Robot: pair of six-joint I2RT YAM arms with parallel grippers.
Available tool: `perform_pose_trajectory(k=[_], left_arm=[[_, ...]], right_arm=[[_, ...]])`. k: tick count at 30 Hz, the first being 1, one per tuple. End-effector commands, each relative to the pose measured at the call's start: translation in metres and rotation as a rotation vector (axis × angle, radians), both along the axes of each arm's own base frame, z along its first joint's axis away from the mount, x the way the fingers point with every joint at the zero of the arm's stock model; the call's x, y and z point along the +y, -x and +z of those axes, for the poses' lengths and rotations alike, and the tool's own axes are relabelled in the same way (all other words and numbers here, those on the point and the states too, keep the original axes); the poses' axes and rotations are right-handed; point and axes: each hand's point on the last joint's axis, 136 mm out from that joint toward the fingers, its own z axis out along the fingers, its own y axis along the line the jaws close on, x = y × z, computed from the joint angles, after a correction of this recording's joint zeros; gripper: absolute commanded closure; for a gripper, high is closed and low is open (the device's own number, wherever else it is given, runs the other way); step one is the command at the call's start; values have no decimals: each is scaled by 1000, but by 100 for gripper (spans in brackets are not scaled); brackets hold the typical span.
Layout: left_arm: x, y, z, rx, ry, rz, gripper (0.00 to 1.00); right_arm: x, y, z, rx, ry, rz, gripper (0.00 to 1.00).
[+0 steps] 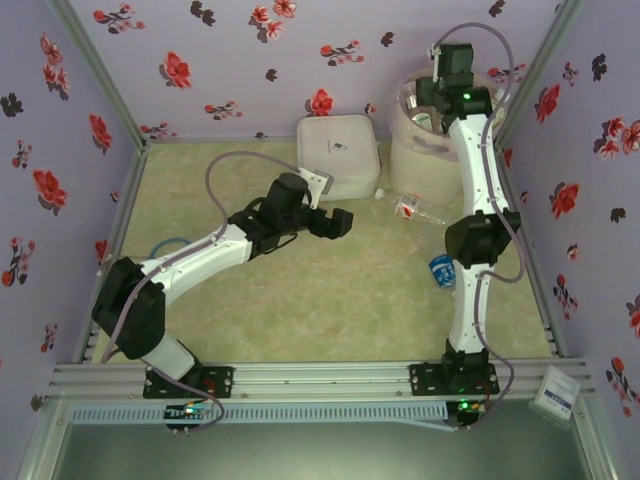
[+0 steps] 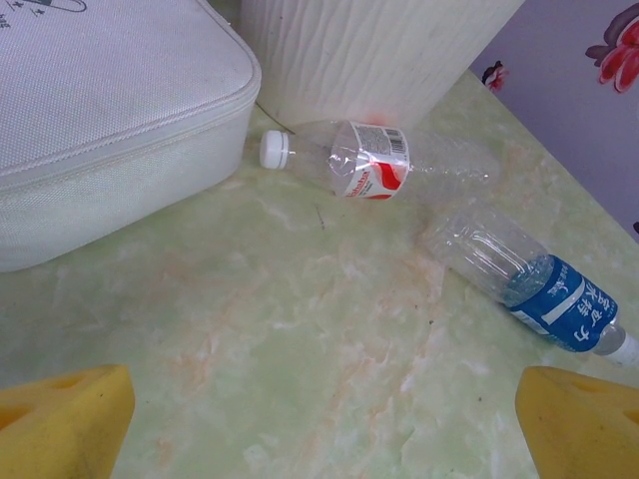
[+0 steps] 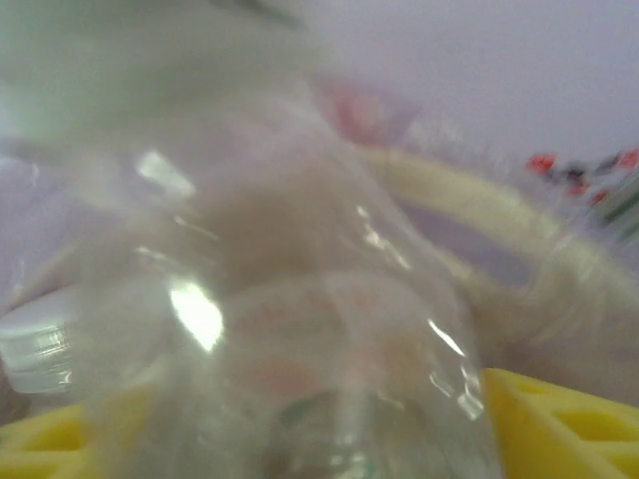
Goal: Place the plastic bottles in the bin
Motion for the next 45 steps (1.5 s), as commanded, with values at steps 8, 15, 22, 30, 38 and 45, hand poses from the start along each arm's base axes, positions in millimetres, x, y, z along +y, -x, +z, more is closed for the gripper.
perform_pose_trajectory(k=[8, 15, 22, 30, 38, 45], left_arm=[[7, 4, 11, 0, 24, 9, 2], [5, 3, 5, 13, 28, 10, 2], [5, 4, 2, 22, 22, 7, 2], [7, 6, -4, 41, 21, 13, 2], [4, 4, -4, 41, 27, 7, 2], [3, 3, -7, 39, 20, 7, 0]], right_arm=[[0, 25, 51, -110, -275, -56, 9], [-6, 29, 53, -141, -280, -83, 12], [-12, 9, -1, -57, -297, -125, 38], [-18, -4, -59, 42, -339, -160, 52], [-20, 15, 9, -82, -351, -131, 49], [-20, 68, 66, -154, -324, -82, 29]])
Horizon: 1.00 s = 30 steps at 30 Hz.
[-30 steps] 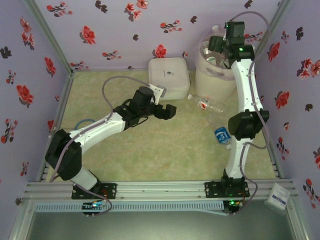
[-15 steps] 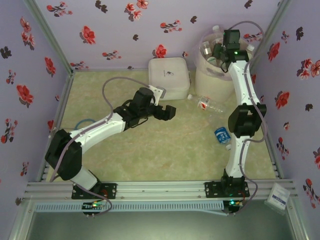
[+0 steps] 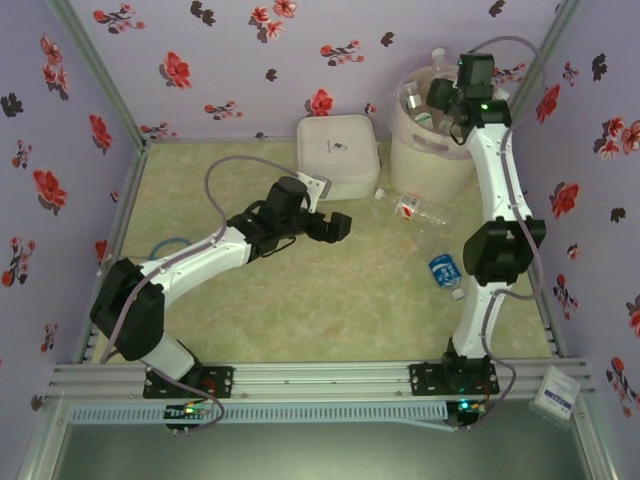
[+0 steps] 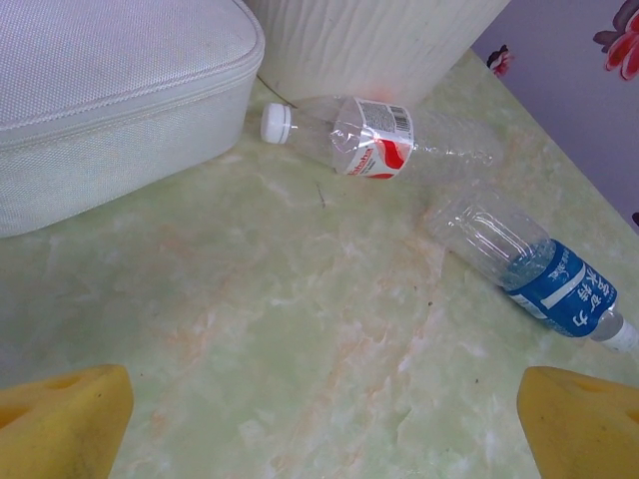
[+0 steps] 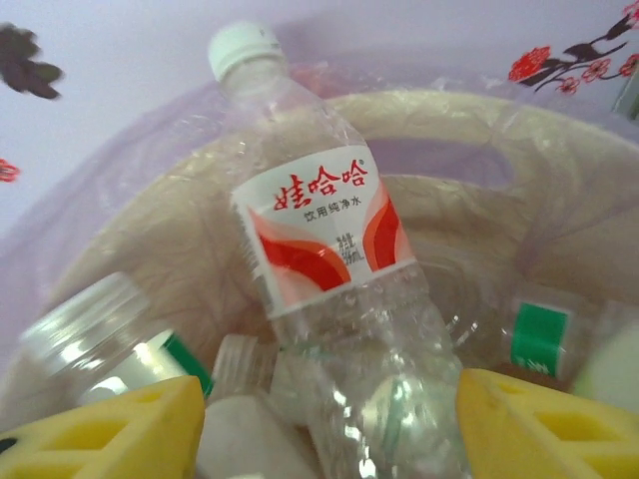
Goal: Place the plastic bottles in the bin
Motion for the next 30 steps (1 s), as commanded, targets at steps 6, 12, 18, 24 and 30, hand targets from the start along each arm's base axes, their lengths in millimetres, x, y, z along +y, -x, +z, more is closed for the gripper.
perform_pose_trajectory(k=[6, 12, 18, 24, 30], left_arm=[[4, -9, -1, 6, 10, 16, 0], [22, -21, -8, 44, -25, 62, 0], [40, -29, -16, 68, -37, 108, 0], [47, -34, -21, 76, -41, 132, 0], [52, -36, -24, 80, -55, 136, 0]], right_arm=[[3, 98, 49, -50, 67, 54, 24], [19, 184, 6, 142, 124, 71, 23], [38, 246, -71, 401, 166, 122, 21], [37, 264, -152, 637, 257, 160, 8], [29, 265, -213, 852, 403, 177, 1]])
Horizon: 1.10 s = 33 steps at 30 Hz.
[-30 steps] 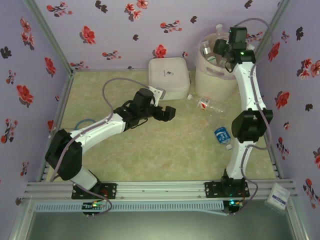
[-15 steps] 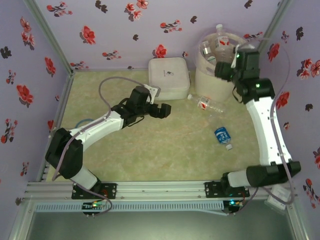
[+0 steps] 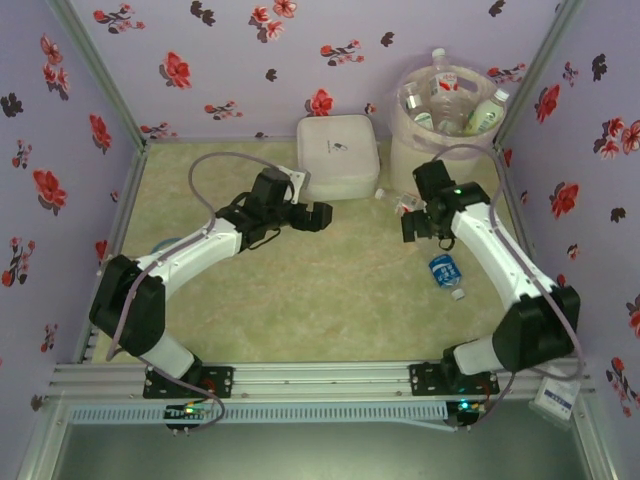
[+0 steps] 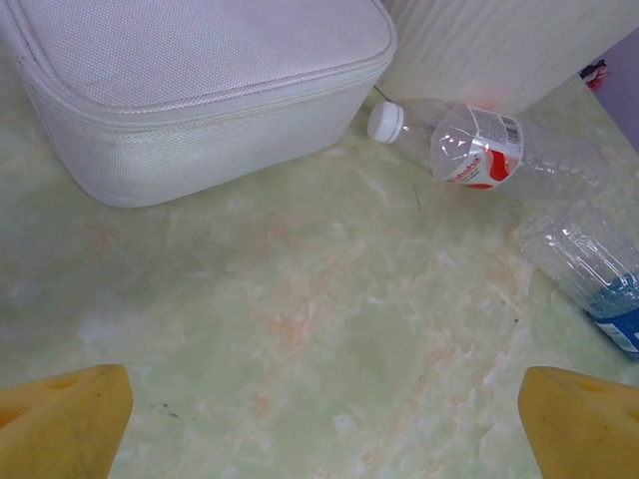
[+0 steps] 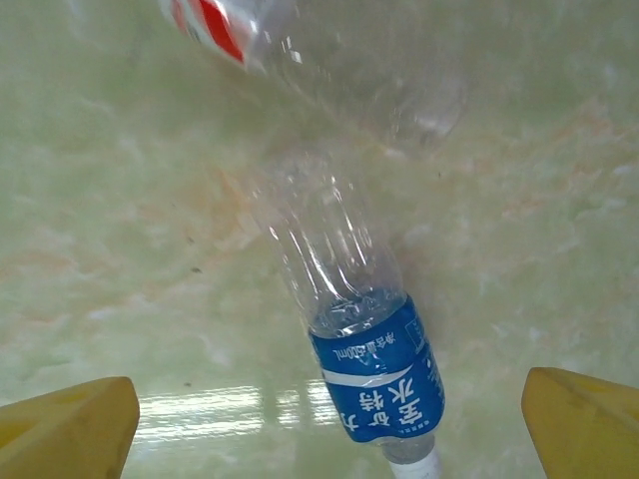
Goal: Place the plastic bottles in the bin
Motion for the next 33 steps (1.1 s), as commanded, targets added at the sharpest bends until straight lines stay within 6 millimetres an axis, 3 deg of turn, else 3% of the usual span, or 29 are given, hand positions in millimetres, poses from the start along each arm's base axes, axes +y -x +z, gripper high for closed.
perform_pose_trajectory(k=[1, 13, 19, 25, 33], left_arm=[[5, -2, -8, 29, -9, 13, 0], [4, -4, -11, 42, -1, 26, 0], [10, -3, -7, 32, 22, 49, 0], [12, -3, -9, 45, 28, 60, 0], [13, -3, -11, 47, 37, 71, 0]], right_arm=[[-7, 7, -27, 116, 112, 37, 1], [-8, 4, -104, 271, 196, 110, 0], [0, 2, -130, 303, 159, 101, 2], [3, 1, -129, 278, 129, 82, 17], [8, 2, -113, 259, 93, 56, 28]])
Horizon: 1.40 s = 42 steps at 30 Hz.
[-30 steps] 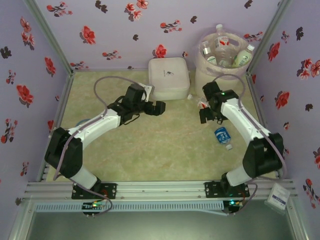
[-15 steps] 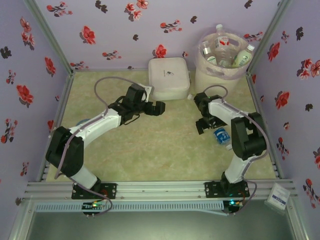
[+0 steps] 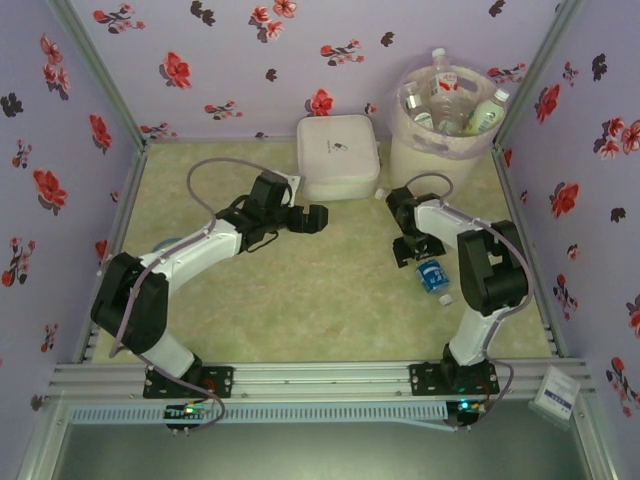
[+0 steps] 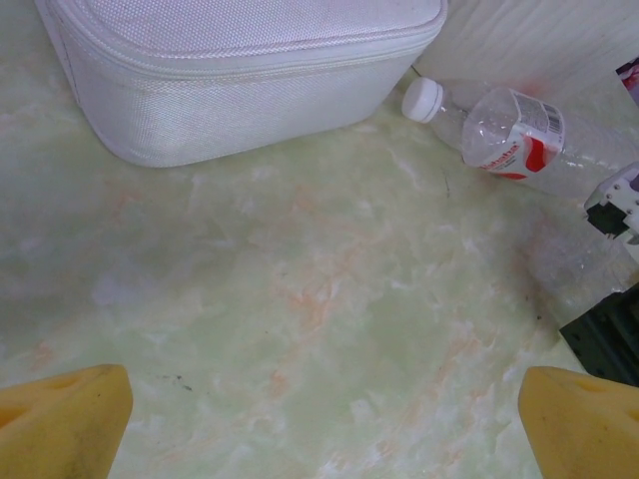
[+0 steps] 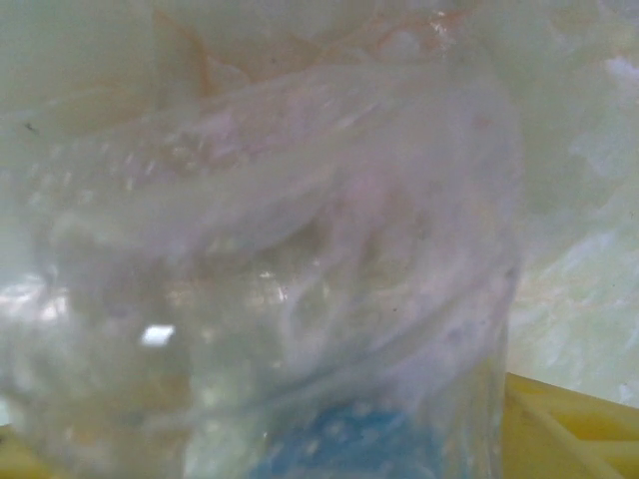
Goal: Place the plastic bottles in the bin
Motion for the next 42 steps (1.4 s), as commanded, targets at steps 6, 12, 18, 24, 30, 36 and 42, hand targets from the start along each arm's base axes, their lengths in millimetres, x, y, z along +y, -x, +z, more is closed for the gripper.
perform_pose_trajectory(k=[6, 12, 18, 24, 30, 36, 42], left_arm=[[2, -3, 7, -10, 27, 18, 0], [-2, -7, 7, -7, 38, 18, 0], [-3, -7, 8, -6, 41, 13, 0], [-9, -11, 10, 1, 61, 9, 0], [-11, -12, 23, -14, 119, 29, 0], [-13, -11, 38, -35, 160, 24, 0], [-11, -8, 41, -42, 171, 28, 0]], right_arm=[[5, 3, 41, -69, -58, -47, 39], [14, 1, 88, -162, -148, -60, 40], [45, -24, 213, -494, -409, -43, 41], [1, -71, 375, -1038, -328, -81, 48], [-53, -120, 468, -1455, -291, -199, 54], [-66, -178, 490, -1565, -162, -187, 56], [-65, -230, 449, -1498, -79, -127, 56]])
